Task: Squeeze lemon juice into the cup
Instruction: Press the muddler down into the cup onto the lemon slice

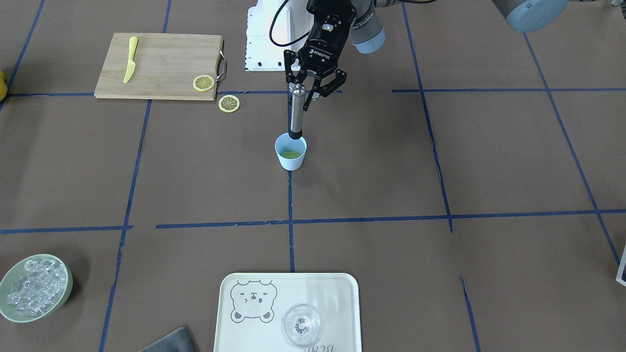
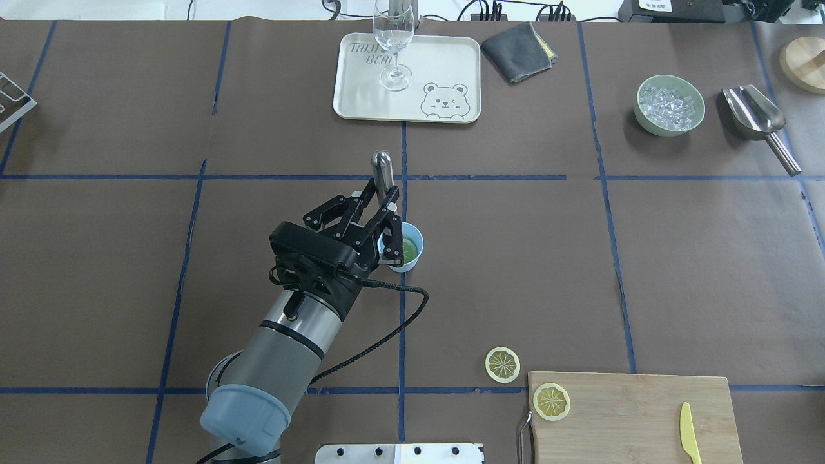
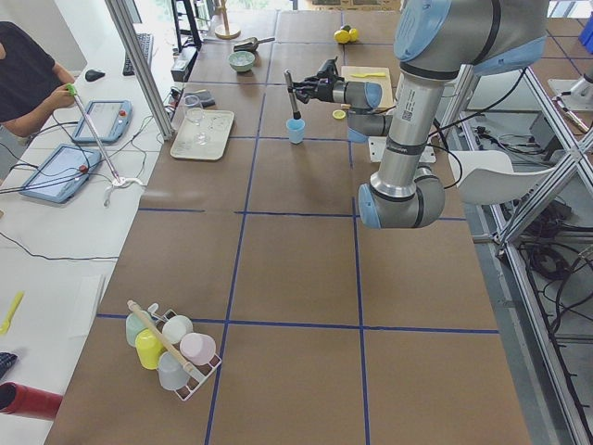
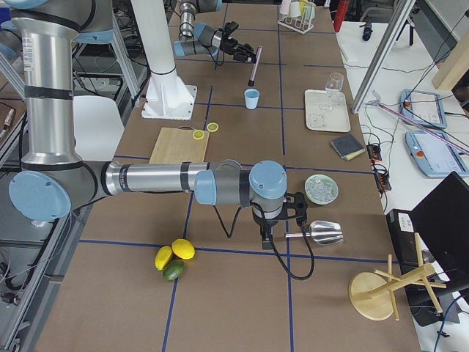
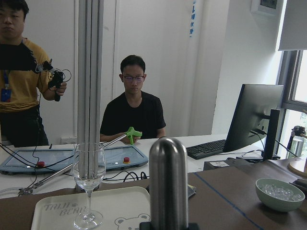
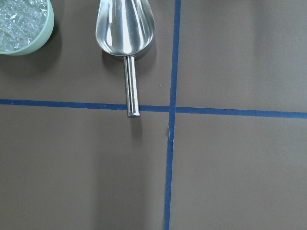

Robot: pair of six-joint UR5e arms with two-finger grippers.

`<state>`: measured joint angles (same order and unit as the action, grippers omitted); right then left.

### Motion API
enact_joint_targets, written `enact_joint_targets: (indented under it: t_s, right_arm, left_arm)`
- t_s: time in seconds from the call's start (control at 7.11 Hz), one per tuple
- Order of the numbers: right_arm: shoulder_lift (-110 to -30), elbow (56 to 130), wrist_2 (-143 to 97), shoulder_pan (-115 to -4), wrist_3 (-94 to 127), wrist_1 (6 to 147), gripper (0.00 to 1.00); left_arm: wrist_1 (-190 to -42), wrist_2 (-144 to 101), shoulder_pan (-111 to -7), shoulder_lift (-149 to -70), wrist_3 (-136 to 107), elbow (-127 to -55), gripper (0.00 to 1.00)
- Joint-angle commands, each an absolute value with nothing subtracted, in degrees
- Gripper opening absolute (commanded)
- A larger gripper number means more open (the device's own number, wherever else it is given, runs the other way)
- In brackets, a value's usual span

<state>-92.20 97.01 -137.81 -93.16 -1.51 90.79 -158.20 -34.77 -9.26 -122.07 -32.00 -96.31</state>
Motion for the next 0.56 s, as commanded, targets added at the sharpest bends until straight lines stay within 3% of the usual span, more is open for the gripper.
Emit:
enact_joint_targets:
  t_s: [0.0,0.42]
  right_arm:
    - [-92.28,97.12,-137.81,-93.16,-1.58,90.79,1.00]
    - [-92.29,97.12,-137.81,-93.16,-1.50,90.79,1.00]
  left_arm:
    - [-158.91,-35.42,-9.23,-123.39,-31.99,-94.41,0.00]
    - [-158.91,-35.33,-9.32,-124.01,-31.99,-92.82,0.00]
